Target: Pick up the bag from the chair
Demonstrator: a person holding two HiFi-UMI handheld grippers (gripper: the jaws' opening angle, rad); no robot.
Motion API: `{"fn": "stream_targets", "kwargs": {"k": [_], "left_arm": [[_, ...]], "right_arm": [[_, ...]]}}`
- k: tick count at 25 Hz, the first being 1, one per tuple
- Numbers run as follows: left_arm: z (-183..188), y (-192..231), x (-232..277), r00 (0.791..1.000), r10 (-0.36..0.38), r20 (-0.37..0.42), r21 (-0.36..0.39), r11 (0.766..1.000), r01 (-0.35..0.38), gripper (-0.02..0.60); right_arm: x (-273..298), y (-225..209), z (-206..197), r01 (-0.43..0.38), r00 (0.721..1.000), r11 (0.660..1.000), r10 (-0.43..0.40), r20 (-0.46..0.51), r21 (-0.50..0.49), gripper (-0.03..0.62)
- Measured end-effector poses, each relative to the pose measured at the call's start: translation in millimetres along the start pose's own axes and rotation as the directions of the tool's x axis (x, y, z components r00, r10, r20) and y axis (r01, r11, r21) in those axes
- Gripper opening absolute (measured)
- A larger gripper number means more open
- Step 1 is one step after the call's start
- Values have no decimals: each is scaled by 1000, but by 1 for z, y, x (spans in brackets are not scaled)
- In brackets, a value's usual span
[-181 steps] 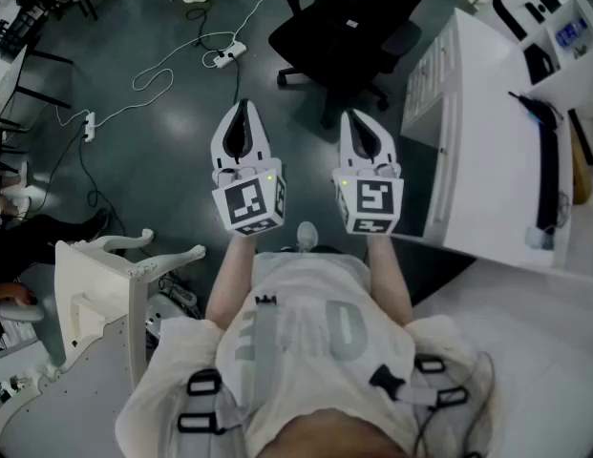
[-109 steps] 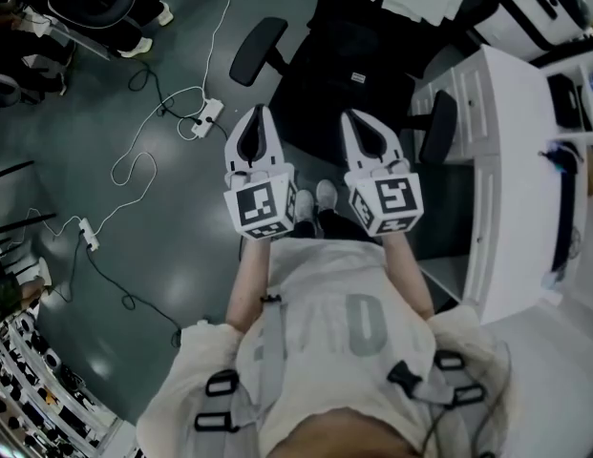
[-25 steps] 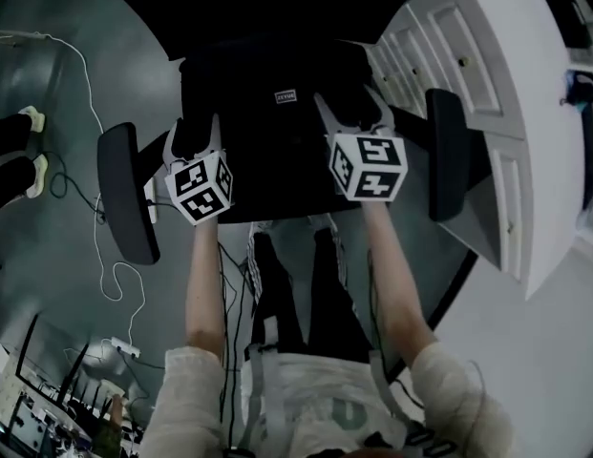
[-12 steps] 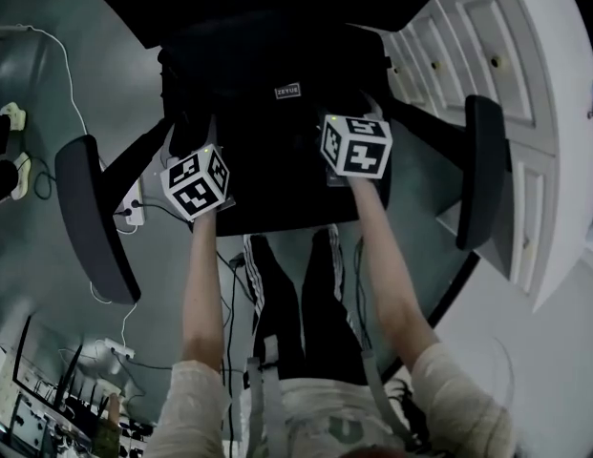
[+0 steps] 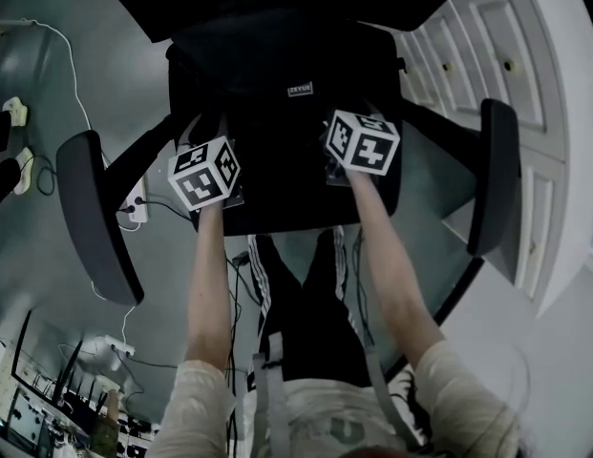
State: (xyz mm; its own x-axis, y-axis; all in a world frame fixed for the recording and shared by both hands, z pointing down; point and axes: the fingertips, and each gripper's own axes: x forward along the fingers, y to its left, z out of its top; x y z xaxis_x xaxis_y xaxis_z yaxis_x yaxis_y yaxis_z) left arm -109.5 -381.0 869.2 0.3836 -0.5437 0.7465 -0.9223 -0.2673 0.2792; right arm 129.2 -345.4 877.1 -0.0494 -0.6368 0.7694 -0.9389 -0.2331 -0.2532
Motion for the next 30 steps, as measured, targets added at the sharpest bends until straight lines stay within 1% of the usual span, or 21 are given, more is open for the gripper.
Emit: {"fn": "stream_targets", "kwargs": {"k": [1, 2, 3, 5, 8, 10, 14, 19, 22, 25, 27, 30], "left_arm": [[1, -2, 0, 1000, 3, 0, 14, 1000, -3, 102], [2, -3, 0, 1000, 13, 3, 22, 1000, -13, 94], [3, -4, -2, 1000, 27, 9, 26, 999, -27, 87], [6, -7, -8, 998, 51, 31, 36, 998, -52, 75], [13, -16, -31, 996, 52, 75, 54, 997, -57, 69], [21, -21, -51, 993, 46, 104, 64, 997, -53, 66], [45, -36, -93, 992, 25, 127, 49, 998, -31, 66], [74, -54, -160, 987, 31, 159, 43, 998, -39, 64], [95, -66, -205, 981, 26, 194, 48, 998, -36, 63], [126, -77, -252, 969, 15, 248, 69, 997, -33, 63], [147, -85, -282, 957, 7, 290, 85, 996, -33, 63], [190, -98, -322, 928, -9, 372, 113, 993, -35, 63]], "right_arm": [[-1, 5, 1, 2, 1000, 999, -2, 6, -32, 188], [-2, 10, 2, 2, 1000, 998, -1, 15, -70, 146], [-4, 15, 3, 5, 1000, 994, -3, 22, -107, 87], [-8, 21, 4, 16, 1000, 990, -12, 25, -143, 71], [-25, 24, 6, 27, 999, 989, -24, 24, -148, 66], [-44, 29, 13, 32, 999, 986, -25, 46, -163, 63], [-91, 43, 39, 42, 996, 983, -27, 86, -178, 61], [-153, 63, 63, 53, 994, 983, -35, 103, -177, 58], [-198, 78, 83, 61, 990, 982, -37, 139, -179, 58], [-242, 95, 107, 65, 981, 984, -33, 190, -168, 58], [-271, 106, 124, 63, 973, 985, -25, 228, -163, 58], [-312, 122, 167, 61, 948, 983, -3, 318, -173, 58]]}}
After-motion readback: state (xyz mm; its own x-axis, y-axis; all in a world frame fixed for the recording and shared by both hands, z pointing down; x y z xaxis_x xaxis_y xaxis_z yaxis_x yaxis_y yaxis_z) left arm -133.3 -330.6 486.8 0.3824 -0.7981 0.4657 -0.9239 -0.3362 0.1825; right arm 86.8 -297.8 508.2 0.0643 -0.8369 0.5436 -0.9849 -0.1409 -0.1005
